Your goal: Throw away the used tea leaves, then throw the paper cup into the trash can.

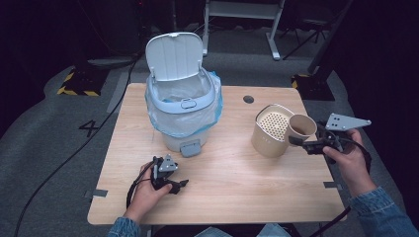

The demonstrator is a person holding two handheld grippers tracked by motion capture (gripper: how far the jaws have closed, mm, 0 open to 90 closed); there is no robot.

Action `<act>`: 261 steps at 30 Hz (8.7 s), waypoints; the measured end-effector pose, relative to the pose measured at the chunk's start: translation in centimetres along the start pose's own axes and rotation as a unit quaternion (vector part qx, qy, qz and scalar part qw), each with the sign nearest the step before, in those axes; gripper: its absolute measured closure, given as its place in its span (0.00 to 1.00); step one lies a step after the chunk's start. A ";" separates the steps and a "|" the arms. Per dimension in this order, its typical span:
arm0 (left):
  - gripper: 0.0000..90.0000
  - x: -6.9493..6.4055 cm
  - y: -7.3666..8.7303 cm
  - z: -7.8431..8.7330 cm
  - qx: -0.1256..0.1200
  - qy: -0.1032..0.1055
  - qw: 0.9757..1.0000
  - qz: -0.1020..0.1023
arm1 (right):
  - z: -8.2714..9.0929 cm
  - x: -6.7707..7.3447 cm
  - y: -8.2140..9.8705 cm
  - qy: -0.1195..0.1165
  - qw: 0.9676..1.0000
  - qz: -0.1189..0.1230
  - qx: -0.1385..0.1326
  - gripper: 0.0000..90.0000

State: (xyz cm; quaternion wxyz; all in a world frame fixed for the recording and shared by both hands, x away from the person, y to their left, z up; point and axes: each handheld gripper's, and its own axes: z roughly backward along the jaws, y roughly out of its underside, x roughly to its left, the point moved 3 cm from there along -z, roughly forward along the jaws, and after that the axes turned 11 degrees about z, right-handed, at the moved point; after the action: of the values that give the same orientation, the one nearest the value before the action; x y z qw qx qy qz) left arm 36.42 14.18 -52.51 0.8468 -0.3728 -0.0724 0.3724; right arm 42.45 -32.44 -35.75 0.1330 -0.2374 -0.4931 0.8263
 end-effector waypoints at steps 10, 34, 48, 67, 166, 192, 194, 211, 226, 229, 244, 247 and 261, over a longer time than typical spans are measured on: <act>0.27 0.0 0.0 0.0 0.000 0.000 1.000 0.000 | 0.3 -3.3 -1.1 0.030 1.000 0.000 -0.002 0.35; 0.27 0.0 0.0 0.0 0.000 0.001 1.000 -0.001 | -1.7 -7.1 -1.3 0.097 0.986 0.102 0.084 0.35; 0.27 0.0 0.0 0.0 0.000 0.001 1.000 -0.001 | -2.4 -7.7 -0.9 0.123 0.963 0.181 0.157 0.35; 0.27 0.0 0.0 0.0 0.001 -0.001 1.000 -0.002 | -4.1 -7.1 -0.9 0.157 0.886 0.344 0.269 0.35; 0.27 0.0 0.0 0.0 0.001 -0.001 1.000 0.000 | -2.5 -4.6 -4.1 0.197 0.925 0.284 0.161 0.34; 0.27 1.0 0.5 0.7 0.000 -0.002 1.000 0.003 | -3.4 3.4 -2.5 -0.042 0.997 0.044 0.042 0.33; 0.27 1.0 0.5 0.7 -0.001 -0.001 1.000 0.003 | -3.7 4.0 -1.7 -0.046 0.997 0.039 0.046 0.33; 0.27 1.0 0.5 0.7 0.000 -0.002 1.000 0.003 | -5.4 6.4 1.4 -0.087 0.995 0.012 0.044 0.33; 0.27 1.0 0.5 0.7 0.000 -0.002 1.000 0.003 | -8.1 6.0 -2.5 -0.114 0.993 0.019 0.016 0.33; 0.27 1.0 0.5 0.7 0.000 -0.002 1.000 0.003 | -8.7 5.4 -3.9 -0.118 0.993 0.022 0.012 0.33; 0.27 1.0 0.5 0.7 0.000 -0.002 1.000 0.003 | -11.2 0.4 -9.9 -0.153 0.987 0.035 -0.012 0.33; 0.27 1.0 0.5 0.7 0.000 -0.002 1.000 0.003 | -11.6 -0.4 -10.6 -0.150 0.988 0.035 -0.012 0.33; 0.27 1.0 0.5 0.7 0.000 -0.002 1.000 0.003 | -14.6 -1.9 -14.9 -0.161 0.986 0.019 -0.033 0.33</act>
State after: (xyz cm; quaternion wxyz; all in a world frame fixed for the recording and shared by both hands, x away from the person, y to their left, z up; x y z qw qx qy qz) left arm 36.56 15.50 -52.52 0.8454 -0.3725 -0.0733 0.3757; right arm 51.50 -15.18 -28.04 0.0284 -0.1148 -0.5304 0.8395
